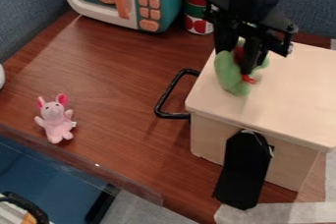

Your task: Put the object on the top of the drawer

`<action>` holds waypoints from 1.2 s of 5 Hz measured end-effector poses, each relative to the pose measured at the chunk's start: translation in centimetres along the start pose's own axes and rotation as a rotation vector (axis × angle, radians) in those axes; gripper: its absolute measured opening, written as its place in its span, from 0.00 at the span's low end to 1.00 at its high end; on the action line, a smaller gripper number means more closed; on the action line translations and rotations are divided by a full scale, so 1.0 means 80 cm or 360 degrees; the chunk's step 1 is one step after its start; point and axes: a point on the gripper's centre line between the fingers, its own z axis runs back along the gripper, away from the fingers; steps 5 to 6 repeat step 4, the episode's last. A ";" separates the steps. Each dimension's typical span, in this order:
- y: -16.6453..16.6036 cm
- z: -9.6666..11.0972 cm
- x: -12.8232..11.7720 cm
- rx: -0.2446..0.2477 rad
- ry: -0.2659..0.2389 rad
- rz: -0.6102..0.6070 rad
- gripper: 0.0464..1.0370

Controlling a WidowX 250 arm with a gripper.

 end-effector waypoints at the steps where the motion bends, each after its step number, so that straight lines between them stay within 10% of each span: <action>1: 0.005 -0.010 0.004 -0.0018 0.0029 0.0022 0.49; 3: 0.020 0.025 -0.001 0.0012 0.0013 0.0233 0.97; 6: 0.022 0.062 -0.007 0.0024 -0.0061 0.0286 0.97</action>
